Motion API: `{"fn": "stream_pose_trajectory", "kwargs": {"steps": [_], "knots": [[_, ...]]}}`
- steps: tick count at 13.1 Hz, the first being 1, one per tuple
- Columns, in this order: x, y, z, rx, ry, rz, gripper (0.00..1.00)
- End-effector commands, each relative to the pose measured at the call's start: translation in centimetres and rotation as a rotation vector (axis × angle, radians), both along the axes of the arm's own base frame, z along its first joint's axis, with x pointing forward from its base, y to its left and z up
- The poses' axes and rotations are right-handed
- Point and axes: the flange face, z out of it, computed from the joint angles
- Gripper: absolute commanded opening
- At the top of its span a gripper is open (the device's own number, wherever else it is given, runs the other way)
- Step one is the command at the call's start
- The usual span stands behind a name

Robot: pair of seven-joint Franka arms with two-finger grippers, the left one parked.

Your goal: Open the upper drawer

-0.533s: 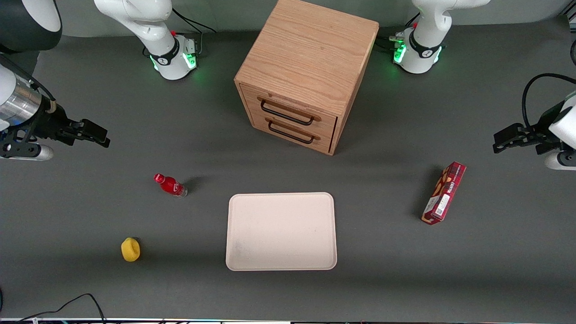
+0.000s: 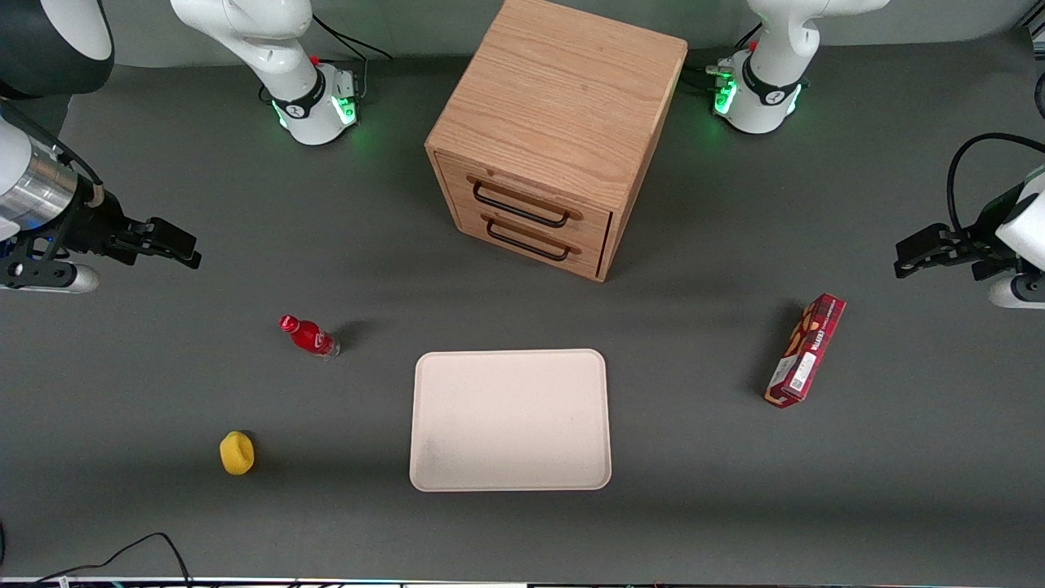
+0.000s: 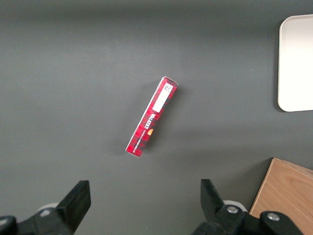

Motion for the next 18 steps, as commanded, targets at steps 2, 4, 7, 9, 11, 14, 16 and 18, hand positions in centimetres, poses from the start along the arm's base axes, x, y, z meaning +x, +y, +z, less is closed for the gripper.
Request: {"fn": "stream_pose_trajectory", "kwargs": {"steps": [2, 4, 7, 9, 11, 14, 16, 18], "knots": [[0.4, 5.8, -0.4, 0.12, 0.015, 0.081, 1.0], [0.6, 10.4, -0.8, 0.145, 0.013, 0.249, 1.0], [1.3, 17.2, -3.3, 0.202, 0.003, 0.566, 1.0], [1.1, 23.3, -4.6, 0.244, 0.007, 0.761, 1.0], [-0.1, 27.6, -5.4, 0.277, 0.016, 0.83, 1.0], [-3.1, 34.0, -6.9, 0.342, -0.001, 0.927, 1.0], [-4.4, 36.9, -9.6, 0.388, 0.038, 0.978, 1.0], [-5.1, 38.6, -12.2, 0.393, 0.08, 1.022, 1.0]]}}
